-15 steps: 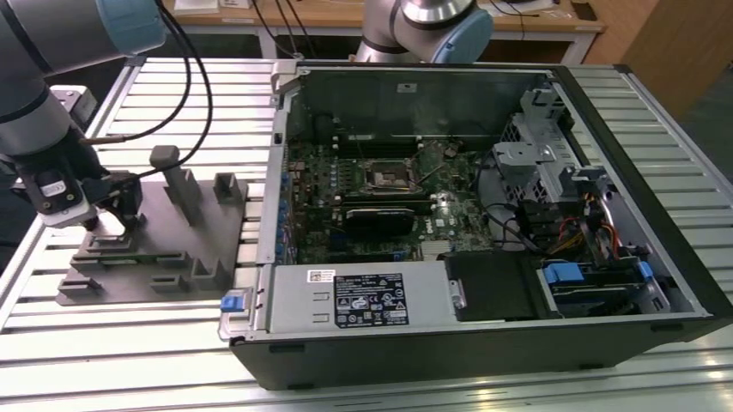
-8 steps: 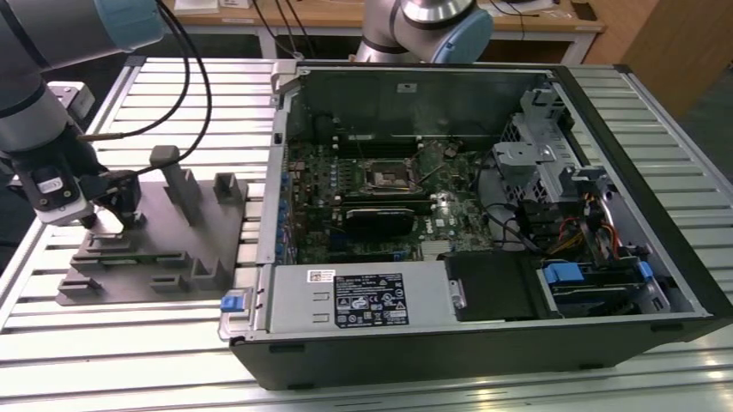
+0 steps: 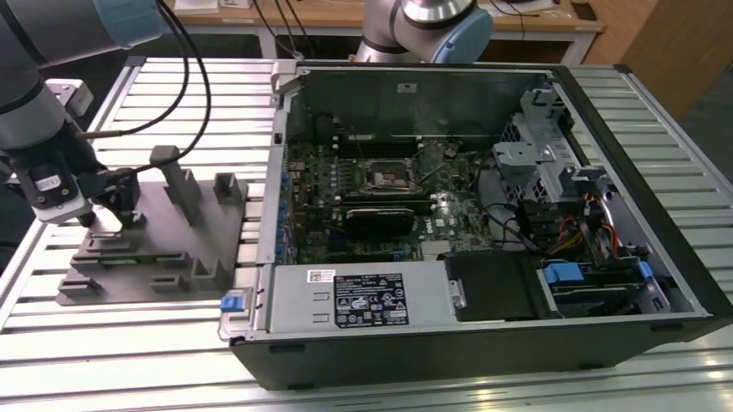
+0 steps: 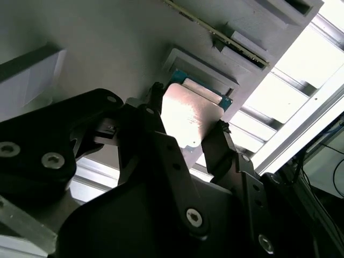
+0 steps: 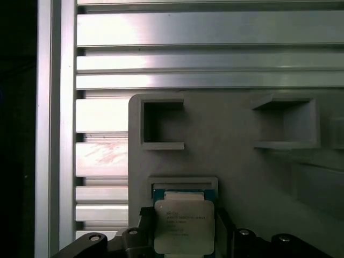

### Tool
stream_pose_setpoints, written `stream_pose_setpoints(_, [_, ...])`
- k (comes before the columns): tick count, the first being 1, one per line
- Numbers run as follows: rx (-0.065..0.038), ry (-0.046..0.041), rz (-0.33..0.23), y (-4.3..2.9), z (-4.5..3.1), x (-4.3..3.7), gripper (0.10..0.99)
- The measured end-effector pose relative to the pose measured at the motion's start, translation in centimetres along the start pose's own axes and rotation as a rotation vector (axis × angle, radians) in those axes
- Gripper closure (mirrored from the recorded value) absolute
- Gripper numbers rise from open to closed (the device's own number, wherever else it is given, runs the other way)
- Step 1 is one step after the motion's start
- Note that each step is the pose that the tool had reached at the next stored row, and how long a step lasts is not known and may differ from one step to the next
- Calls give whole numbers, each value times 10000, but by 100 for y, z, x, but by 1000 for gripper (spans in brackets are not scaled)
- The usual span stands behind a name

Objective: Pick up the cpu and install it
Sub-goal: 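Pick up the cpu and move it towards the insertion slot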

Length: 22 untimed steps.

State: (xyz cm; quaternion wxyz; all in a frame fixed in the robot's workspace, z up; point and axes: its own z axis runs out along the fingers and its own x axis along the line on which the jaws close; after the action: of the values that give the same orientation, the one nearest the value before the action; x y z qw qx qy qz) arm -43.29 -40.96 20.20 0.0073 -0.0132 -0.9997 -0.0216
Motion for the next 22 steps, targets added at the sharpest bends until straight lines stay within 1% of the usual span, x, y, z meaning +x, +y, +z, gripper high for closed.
stream_pose_setpoints(22, [-9,0,0,4,-86,2,545])
